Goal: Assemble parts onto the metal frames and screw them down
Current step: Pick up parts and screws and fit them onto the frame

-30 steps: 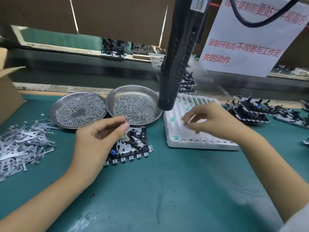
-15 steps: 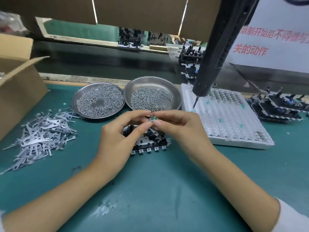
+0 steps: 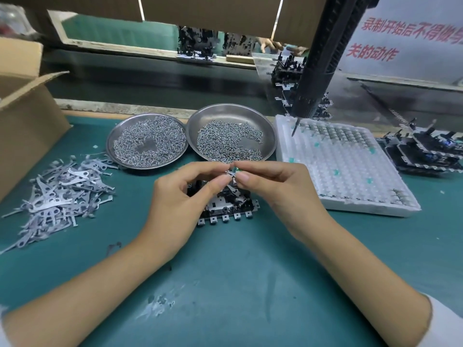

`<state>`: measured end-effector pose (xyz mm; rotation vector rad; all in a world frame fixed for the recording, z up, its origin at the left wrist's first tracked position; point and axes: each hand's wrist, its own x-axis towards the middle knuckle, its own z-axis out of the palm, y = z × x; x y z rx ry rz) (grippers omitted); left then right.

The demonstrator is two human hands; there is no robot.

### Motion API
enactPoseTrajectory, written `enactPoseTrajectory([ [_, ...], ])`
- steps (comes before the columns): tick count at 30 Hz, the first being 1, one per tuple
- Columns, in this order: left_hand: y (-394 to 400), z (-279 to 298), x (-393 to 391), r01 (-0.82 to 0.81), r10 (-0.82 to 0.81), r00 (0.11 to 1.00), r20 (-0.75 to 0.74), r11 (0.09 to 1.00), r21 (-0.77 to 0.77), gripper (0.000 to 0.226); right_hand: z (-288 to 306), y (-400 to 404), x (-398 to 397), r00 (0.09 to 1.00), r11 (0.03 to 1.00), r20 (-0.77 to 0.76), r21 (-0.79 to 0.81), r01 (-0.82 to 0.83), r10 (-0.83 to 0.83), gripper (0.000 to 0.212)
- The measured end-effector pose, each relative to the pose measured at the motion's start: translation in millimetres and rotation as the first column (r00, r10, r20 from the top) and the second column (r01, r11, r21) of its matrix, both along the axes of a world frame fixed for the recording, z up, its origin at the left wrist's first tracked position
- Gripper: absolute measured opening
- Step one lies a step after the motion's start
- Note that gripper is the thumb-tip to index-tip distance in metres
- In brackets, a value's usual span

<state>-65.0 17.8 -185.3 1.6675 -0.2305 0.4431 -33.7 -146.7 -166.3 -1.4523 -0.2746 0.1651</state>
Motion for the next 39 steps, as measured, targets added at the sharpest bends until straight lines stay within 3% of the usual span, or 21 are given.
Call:
enactPoseTrajectory([
  [6, -1, -1, -1, 0.008, -0.009, 1.0, 0.004, 0.999, 0.037, 0.017, -2, 3, -2, 1.0, 1.0, 0.023, -0.008, -0.004, 0.005, 0.019],
  [10, 0, 1, 0, -0.021, 0.012, 0.998, 0.067, 0.99, 0.137, 0.017, 1, 3, -6, 0.987, 0.99, 0.162, -0.141, 0.015, 0.008, 0.019],
  [17, 9, 10, -1, -0.115, 0.076, 0.987, 0.14, 0.948, 0.297, 0.038, 1, 3, -8, 0.95, 0.96, 0.31, -0.274, 0.053, 0.036, 0.02],
  [25, 22, 10, -8, -0.038, 0.011, 0.998, 0.06, 0.885, 0.463, 0.04, -8, 5, -10, 0.874, 0.913, 0.476, -0.391, 0.115, 0.094, 0.016],
  [28, 35, 7, -13, -0.014, 0.023, 0.999, -0.022, 0.943, 0.331, 0.03, -15, 6, -9, 0.813, 0.867, 0.561, -0.471, 0.16, 0.154, 0.013],
  [32, 43, 6, -10, -0.115, 0.127, 0.989, -0.072, 0.981, 0.156, 0.013, -24, 10, -10, 0.728, 0.832, 0.648, -0.515, 0.205, 0.222, 0.011],
  [39, 34, 7, -17, -0.092, 0.111, 0.991, -0.076, 0.97, 0.225, 0.012, -25, 10, -8, 0.636, 0.782, 0.715, -0.56, 0.273, 0.289, 0.01],
])
